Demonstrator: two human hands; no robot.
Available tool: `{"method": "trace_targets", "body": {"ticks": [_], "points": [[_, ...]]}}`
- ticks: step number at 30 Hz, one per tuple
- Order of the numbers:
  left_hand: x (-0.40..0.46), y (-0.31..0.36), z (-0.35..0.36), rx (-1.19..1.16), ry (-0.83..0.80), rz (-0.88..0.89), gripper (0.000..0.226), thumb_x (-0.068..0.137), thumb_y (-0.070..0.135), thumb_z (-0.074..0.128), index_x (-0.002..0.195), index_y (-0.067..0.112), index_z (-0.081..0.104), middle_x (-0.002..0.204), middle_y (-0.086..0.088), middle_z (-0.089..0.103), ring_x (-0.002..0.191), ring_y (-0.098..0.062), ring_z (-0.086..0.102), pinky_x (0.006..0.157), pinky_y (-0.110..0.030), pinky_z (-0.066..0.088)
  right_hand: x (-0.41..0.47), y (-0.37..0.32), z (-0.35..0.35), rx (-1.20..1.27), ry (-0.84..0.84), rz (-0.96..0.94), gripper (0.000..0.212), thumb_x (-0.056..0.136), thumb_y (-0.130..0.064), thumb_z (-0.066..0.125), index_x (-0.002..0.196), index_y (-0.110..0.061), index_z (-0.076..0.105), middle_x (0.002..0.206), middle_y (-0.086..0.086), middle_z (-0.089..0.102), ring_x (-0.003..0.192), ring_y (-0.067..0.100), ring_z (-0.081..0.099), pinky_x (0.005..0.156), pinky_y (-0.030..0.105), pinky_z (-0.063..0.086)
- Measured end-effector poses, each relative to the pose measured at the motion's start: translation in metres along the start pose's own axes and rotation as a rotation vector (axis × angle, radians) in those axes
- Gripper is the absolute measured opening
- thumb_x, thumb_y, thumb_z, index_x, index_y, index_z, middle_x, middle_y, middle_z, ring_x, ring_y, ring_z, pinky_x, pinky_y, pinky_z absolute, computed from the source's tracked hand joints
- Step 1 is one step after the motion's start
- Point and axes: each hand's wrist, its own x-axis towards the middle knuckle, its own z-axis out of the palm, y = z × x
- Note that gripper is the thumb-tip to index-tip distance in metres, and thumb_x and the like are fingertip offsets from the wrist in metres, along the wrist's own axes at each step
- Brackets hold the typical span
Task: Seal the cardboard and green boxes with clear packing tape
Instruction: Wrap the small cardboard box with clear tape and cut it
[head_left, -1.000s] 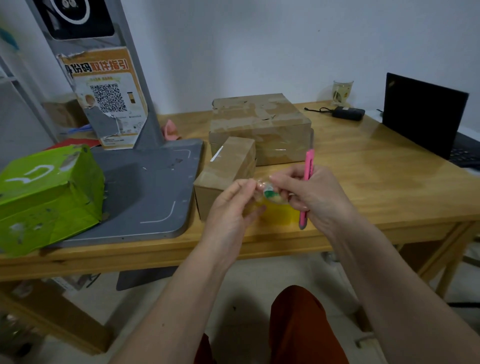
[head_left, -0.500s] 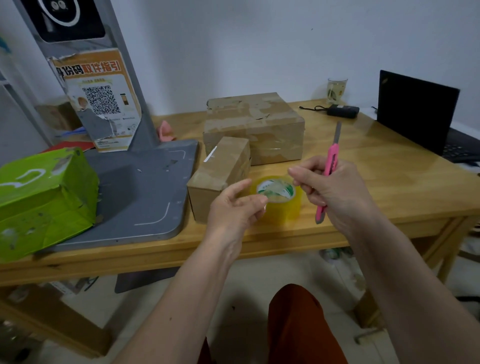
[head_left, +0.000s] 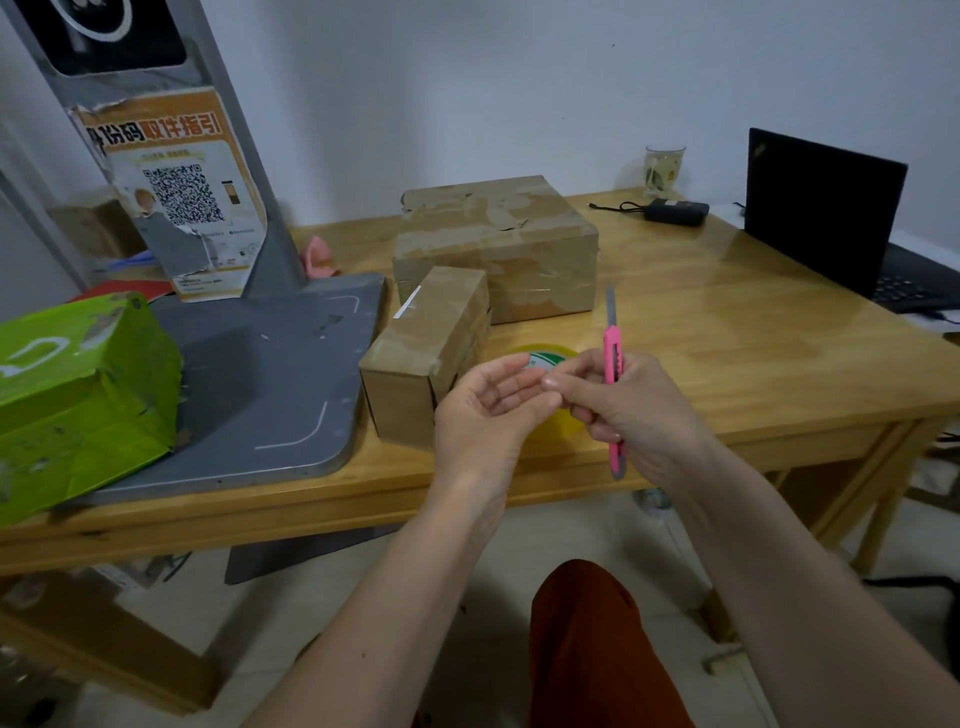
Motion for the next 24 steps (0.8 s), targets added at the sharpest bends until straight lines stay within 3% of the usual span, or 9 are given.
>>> {"method": "trace_targets", "body": {"ticks": [4, 7, 10, 13, 15, 19, 24], "points": [[0.002, -0.002, 0.0, -0.029, -0.001, -0.07, 0.035, 0.077, -0.016, 0.069, 0.1, 0.01, 0.066, 0.068, 0.0, 0.07, 0.063, -0.012, 0.065, 0.066, -0.023, 0.056, -0.002, 0.002, -0.001, -0.035, 0.035, -0.011, 0.005, 0.082, -0.011, 0.074, 0.082, -0.006, 0.071, 0.048, -0.002, 0.05, 0.038, 0.002, 0.038, 0.034, 0.015, 0.026], [0.002, -0.005, 0.002, -0.029, -0.026, -0.096, 0.035, 0.078, -0.016, 0.068, 0.101, 0.011, 0.067, 0.069, 0.0, 0.069, 0.066, -0.011, 0.065, 0.067, -0.024, 0.056, -0.001, -0.001, -0.005, -0.07, 0.089, 0.067, 0.023, 0.084, -0.033, 0.072, 0.087, -0.011, 0.071, 0.07, 0.006, 0.064, 0.05, 0.007, 0.048, 0.035, 0.016, 0.026], [0.005, -0.006, 0.001, -0.049, 0.007, -0.103, 0.036, 0.077, -0.015, 0.069, 0.098, 0.014, 0.068, 0.074, -0.001, 0.07, 0.076, -0.013, 0.067, 0.07, -0.026, 0.055, 0.003, -0.006, -0.018, -0.144, 0.248, 0.12, 0.029, 0.084, -0.049, 0.067, 0.092, -0.021, 0.066, 0.081, 0.005, 0.063, 0.063, 0.015, 0.051, 0.042, 0.02, 0.029], [0.008, -0.006, 0.002, -0.064, 0.033, -0.088, 0.036, 0.077, -0.016, 0.068, 0.097, 0.014, 0.067, 0.074, -0.001, 0.067, 0.076, -0.013, 0.066, 0.071, -0.026, 0.057, 0.002, -0.008, -0.03, -0.164, 0.312, 0.024, 0.027, 0.085, -0.031, 0.072, 0.105, -0.013, 0.07, 0.072, 0.002, 0.059, 0.055, 0.006, 0.049, 0.041, 0.015, 0.033], [0.01, -0.009, 0.006, -0.058, 0.038, -0.087, 0.037, 0.077, -0.016, 0.069, 0.099, 0.014, 0.066, 0.079, -0.001, 0.066, 0.079, -0.014, 0.066, 0.071, -0.025, 0.056, -0.004, -0.011, -0.025, -0.127, 0.171, -0.01, 0.024, 0.085, -0.014, 0.072, 0.106, -0.004, 0.07, 0.071, 0.004, 0.061, 0.041, 0.001, 0.047, 0.037, 0.01, 0.033], [0.013, -0.015, 0.015, 0.028, 0.066, -0.08, 0.038, 0.074, -0.007, 0.076, 0.102, 0.016, 0.066, 0.098, -0.007, 0.063, 0.095, -0.019, 0.066, 0.082, -0.032, 0.057, -0.011, -0.013, -0.018, -0.074, -0.055, 0.01, 0.028, 0.08, 0.007, 0.069, 0.108, 0.009, 0.066, 0.078, 0.01, 0.064, 0.036, -0.004, 0.052, 0.038, 0.006, 0.036], [0.014, -0.018, 0.021, 0.101, 0.097, -0.08, 0.035, 0.074, -0.004, 0.079, 0.102, 0.01, 0.064, 0.081, -0.001, 0.056, 0.067, -0.005, 0.064, 0.066, -0.02, 0.056, -0.007, -0.005, -0.03, -0.152, -0.078, -0.004, 0.031, 0.076, 0.016, 0.068, 0.106, 0.008, 0.067, 0.08, 0.015, 0.066, 0.042, -0.003, 0.057, 0.044, 0.007, 0.042]]}}
